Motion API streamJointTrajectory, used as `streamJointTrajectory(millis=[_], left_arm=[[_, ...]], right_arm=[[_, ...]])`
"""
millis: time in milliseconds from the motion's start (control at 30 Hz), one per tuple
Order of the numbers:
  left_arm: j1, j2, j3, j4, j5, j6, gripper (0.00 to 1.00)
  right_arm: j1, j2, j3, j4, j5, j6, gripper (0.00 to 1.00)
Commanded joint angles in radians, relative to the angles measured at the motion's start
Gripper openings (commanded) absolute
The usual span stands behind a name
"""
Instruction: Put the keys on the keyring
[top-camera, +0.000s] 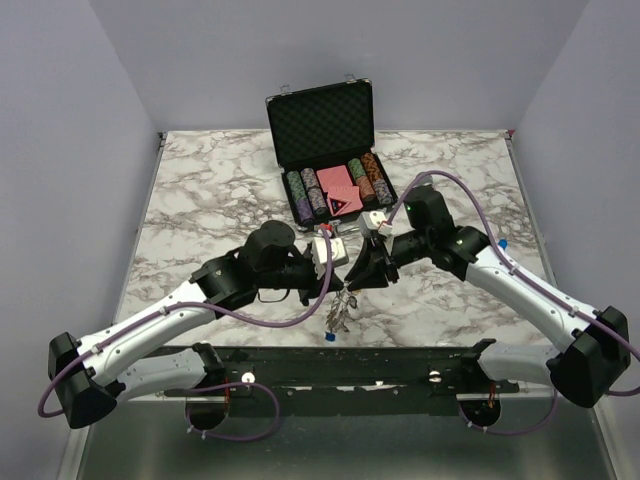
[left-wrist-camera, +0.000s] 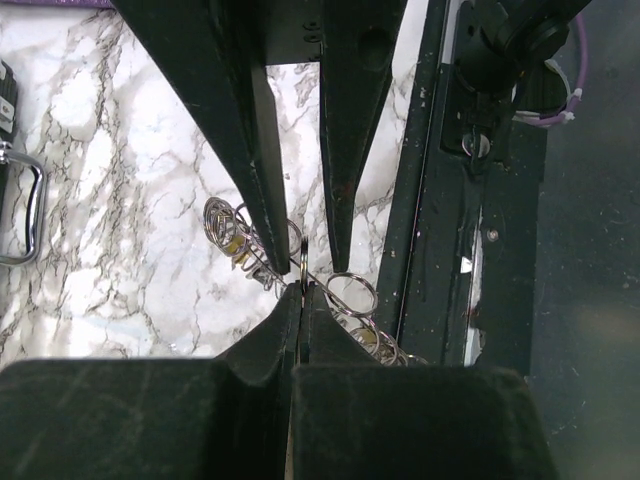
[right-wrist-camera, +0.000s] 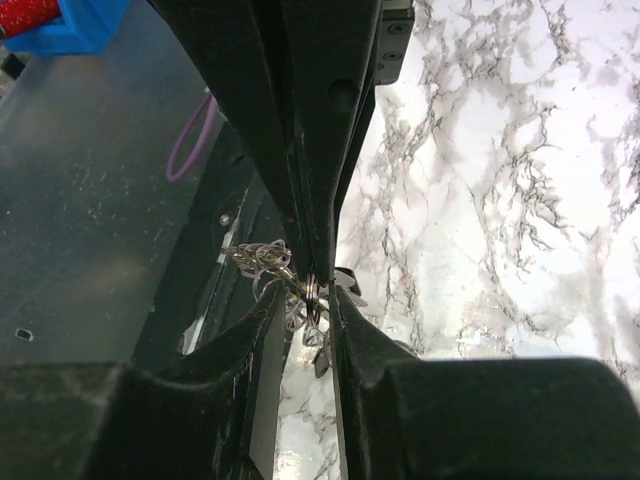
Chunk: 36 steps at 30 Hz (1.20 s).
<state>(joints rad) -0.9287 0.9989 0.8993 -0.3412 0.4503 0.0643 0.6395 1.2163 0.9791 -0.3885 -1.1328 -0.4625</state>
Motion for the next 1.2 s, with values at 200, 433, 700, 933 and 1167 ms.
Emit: streamJointTrajectory(millis=[200, 433, 700, 933, 1167], left_arm=[[0.004, 0.032, 0.084, -0.058, -0.027, 0.026, 0.0], [0.005, 0.038, 0.092, -0.055, -0.033, 0.02, 0.0], [0.03, -0.06, -0.032, 0.114, -0.051, -0.06, 0.11], [0.053, -0.443, -0.463, 0.607, -0.111, -0.132, 0.83], [0.054, -0.553, -0.61, 0.765, -0.079, -0.011, 0.87]], right_arm=[[0.023, 0.019, 0.05, -0.085, 0.03, -0.061, 0.2], [0.035, 0.025, 0.044, -0.082, 0.036, -0.061, 0.09], [0.035, 0.003, 0.038, -0.053, 0.048, -0.035, 0.0], [0.034, -0.139, -0.092, 0.238, 0.012, 0.084, 0.0], [0.034, -0.175, -0.145, 0.257, -0.079, -0.093, 0.0]])
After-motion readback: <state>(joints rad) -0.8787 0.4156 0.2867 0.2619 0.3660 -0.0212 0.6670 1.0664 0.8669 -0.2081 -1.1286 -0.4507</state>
